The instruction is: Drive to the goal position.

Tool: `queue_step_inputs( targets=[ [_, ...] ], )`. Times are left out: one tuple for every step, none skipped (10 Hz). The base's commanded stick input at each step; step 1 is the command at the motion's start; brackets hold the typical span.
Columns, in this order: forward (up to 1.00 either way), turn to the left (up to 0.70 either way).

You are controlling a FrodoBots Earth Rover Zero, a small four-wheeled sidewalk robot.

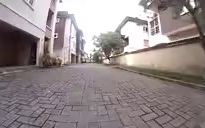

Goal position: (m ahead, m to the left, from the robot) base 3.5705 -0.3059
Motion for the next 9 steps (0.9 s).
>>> queue_step_inputs(
  targets=[
    [0.7, 0.0],
    [0.7, 0.0],
    [0.7, 0.0],
    [0.7, 0.0],
    [0.7, 0.0],
    [0.7, 0.0],
    [0.7, 0.0],
    [0.7, 0.0],
    [0.7, 0.0]
  ],
)
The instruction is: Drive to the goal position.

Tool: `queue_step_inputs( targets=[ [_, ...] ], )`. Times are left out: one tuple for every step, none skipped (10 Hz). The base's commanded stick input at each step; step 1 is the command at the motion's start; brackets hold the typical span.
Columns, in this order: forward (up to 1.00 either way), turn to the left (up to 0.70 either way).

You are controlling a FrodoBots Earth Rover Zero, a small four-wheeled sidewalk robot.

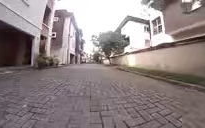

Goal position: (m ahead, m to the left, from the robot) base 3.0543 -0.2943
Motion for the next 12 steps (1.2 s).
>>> queue_step_inputs(
  targets=[
    [0.7, 0.0],
    [0.7, 0.0],
    [0.7, 0.0],
    [0.7, 0.0],
    [0.7, 0.0],
    [0.7, 0.0],
    [0.7, 0.0],
    [0.7, 0.0],
    [0.7, 0.0],
    [0.7, 0.0],
    [0.7, 0.0],
    [0.7, 0.0]
  ],
)
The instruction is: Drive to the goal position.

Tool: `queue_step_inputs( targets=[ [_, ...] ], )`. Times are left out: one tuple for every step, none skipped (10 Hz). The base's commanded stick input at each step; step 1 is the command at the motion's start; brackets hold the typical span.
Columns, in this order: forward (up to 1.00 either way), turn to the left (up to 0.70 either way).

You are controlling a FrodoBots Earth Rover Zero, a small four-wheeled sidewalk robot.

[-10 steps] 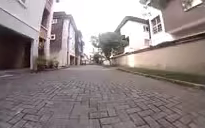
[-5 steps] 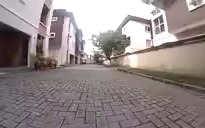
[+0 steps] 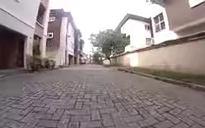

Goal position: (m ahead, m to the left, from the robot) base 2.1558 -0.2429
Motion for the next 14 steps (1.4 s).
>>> queue_step_inputs(
  targets=[
    [0.7, 0.0],
    [0.7, 0.0],
    [0.7, 0.0],
    [0.7, 0.0],
    [0.7, 0.0],
    [0.7, 0.0],
    [0.7, 0.0],
    [0.7, 0.0],
    [0.7, 0.0],
    [0.7, 0.0],
    [0.7, 0.0],
    [0.7, 0.03],
    [0.7, 0.15],
    [0.7, 0.27]
  ],
)
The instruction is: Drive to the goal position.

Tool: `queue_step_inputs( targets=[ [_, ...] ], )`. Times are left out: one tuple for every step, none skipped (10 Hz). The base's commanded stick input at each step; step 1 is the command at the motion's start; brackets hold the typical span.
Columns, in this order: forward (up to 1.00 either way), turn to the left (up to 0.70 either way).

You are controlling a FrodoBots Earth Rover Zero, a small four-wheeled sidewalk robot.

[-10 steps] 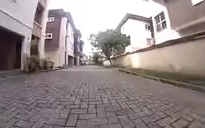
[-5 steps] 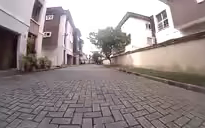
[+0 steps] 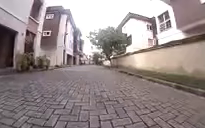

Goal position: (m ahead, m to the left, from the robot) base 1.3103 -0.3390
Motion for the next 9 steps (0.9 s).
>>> queue_step_inputs(
  targets=[
    [0.7, 0.31],
    [0.7, 0.19],
    [0.7, 0.07],
    [0.7, 0.0],
    [0.7, 0.0],
    [0.7, 0.0],
    [0.7, 0.0],
    [0.7, 0.0],
    [0.7, 0.0]
  ],
)
